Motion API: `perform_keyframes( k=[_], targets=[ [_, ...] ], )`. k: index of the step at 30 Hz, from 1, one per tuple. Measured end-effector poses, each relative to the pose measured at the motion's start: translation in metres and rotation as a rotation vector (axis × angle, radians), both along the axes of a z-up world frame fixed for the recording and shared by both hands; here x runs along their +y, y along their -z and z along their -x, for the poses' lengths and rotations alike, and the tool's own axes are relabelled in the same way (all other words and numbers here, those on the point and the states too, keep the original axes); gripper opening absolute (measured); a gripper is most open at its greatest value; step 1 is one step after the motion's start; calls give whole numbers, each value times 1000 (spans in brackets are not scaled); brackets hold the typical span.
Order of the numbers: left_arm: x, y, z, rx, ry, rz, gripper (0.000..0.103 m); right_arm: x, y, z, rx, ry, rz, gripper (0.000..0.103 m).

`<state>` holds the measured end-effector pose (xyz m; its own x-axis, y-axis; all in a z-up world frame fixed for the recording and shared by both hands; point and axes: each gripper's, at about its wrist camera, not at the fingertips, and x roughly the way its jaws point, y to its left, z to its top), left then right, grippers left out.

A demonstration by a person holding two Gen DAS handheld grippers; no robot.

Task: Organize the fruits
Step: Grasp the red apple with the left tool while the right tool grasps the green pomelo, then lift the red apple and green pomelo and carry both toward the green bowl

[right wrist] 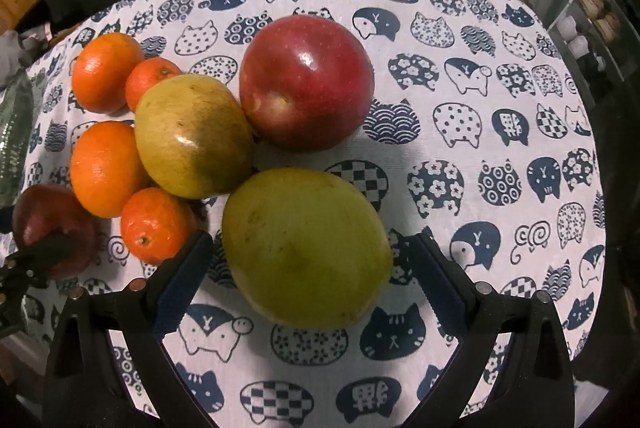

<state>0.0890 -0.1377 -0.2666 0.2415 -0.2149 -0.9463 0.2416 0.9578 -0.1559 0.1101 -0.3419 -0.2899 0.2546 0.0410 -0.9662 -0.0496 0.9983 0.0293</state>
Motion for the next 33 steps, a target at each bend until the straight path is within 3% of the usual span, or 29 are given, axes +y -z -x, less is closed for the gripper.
perform_keyframes(
  k=[5, 7, 11, 19, 33],
  targets=[
    [0, 6, -3, 14, -12, -3, 64, -2, 10, -8, 26, 1, -25, 86],
    [4, 12, -5, 40, -22, 29, 65, 0, 12, -11, 33, -8, -41, 80],
    [4, 16, -6, 52, -32, 56, 63, 3, 17, -12, 28, -30, -22, 80],
    [-6, 13, -3, 17, -8, -6, 62, 3, 15, -9, -5, -51, 6, 78],
    [-1, -6, 9, -59, -20, -34, 62, 12, -19, 23, -86, -31, 10, 78]
  ],
)
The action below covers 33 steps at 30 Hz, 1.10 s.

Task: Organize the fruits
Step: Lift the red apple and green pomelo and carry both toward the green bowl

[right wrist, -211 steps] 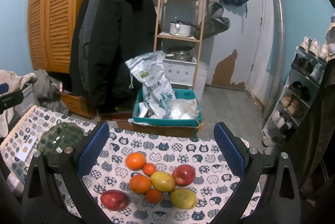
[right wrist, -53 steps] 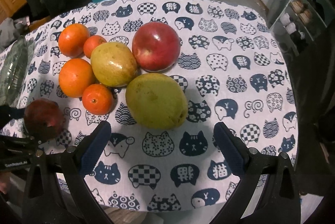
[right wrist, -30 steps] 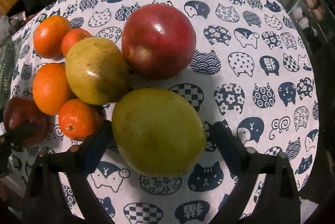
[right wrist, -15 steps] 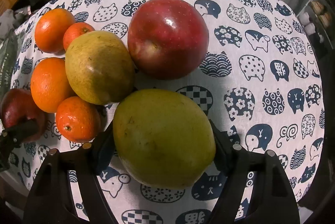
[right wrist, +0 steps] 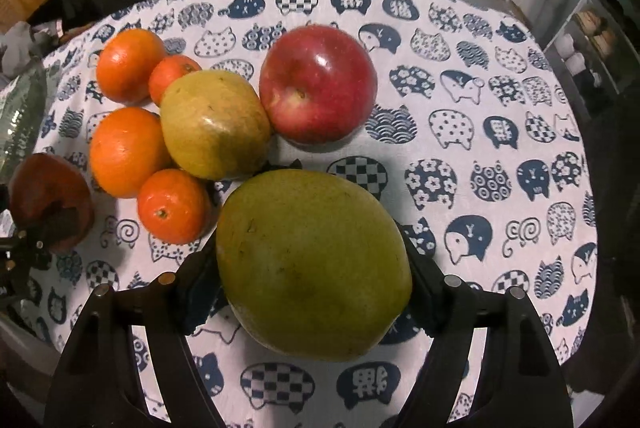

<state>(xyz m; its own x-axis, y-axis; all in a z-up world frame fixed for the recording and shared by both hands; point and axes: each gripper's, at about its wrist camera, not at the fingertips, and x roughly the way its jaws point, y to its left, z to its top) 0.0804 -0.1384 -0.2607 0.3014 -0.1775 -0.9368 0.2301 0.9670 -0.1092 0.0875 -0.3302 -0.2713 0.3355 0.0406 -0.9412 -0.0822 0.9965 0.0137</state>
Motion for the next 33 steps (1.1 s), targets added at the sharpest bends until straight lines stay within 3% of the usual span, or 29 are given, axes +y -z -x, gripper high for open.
perform_keyframes(
  k=[14, 33],
  targets=[
    [14, -48, 9, -136, -34, 9, 62, 1, -64, 15, -173, 12, -35, 78],
    [47, -117, 22, -291, -106, 35, 62, 18, -141, 31, -371, -21, -7, 78]
  ],
)
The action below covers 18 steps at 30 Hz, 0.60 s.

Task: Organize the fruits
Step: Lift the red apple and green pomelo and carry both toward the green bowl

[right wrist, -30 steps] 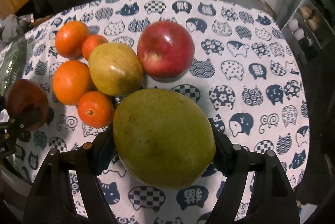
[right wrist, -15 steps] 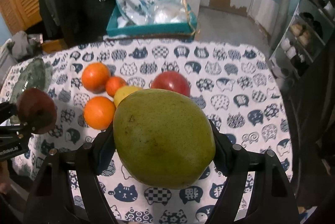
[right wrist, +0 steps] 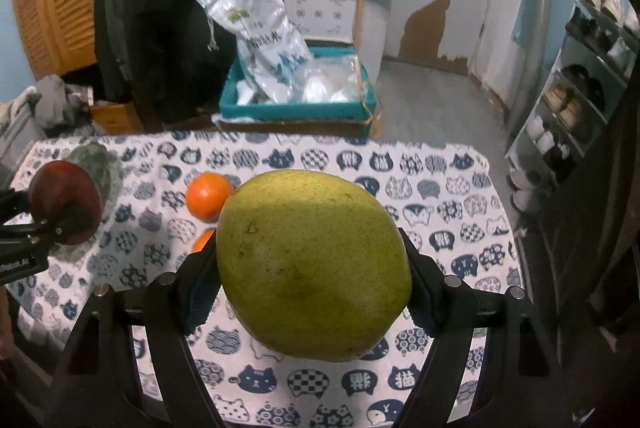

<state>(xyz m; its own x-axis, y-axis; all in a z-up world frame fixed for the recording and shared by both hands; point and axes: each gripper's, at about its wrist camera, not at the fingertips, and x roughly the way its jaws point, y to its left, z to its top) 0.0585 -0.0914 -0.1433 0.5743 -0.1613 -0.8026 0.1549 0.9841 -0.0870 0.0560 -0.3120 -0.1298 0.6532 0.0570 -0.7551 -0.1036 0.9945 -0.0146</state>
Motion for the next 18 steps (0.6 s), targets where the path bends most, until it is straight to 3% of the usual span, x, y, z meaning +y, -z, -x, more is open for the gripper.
perform_keyframes(
  k=[9, 18],
  targets=[
    [22, -26, 6, -60, -32, 1, 62, 24, -27, 2, -59, -54, -26, 78],
    [54, -33, 9, -84, -89, 3, 62, 61, -37, -9, -73, -119, -41, 78]
  ],
)
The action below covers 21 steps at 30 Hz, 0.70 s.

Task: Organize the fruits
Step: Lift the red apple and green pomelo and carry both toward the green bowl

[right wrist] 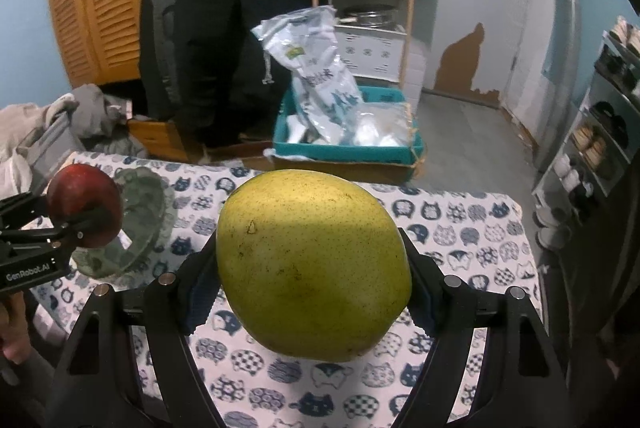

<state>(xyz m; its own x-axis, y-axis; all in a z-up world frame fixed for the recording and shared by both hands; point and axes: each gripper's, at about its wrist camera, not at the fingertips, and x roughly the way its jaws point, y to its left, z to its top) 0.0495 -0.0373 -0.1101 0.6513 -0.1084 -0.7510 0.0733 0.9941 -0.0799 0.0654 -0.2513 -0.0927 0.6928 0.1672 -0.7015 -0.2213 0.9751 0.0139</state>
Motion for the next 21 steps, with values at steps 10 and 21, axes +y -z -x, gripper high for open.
perform_keyframes(
  k=[10, 21],
  targets=[
    [50, -1, -3, -6, -96, 0, 62, 50, 1, -18, 9, -78, 2, 78],
    [104, 8, -4, 10, -197, 6, 62, 112, 11, -40, 40, -160, -4, 78]
  ],
)
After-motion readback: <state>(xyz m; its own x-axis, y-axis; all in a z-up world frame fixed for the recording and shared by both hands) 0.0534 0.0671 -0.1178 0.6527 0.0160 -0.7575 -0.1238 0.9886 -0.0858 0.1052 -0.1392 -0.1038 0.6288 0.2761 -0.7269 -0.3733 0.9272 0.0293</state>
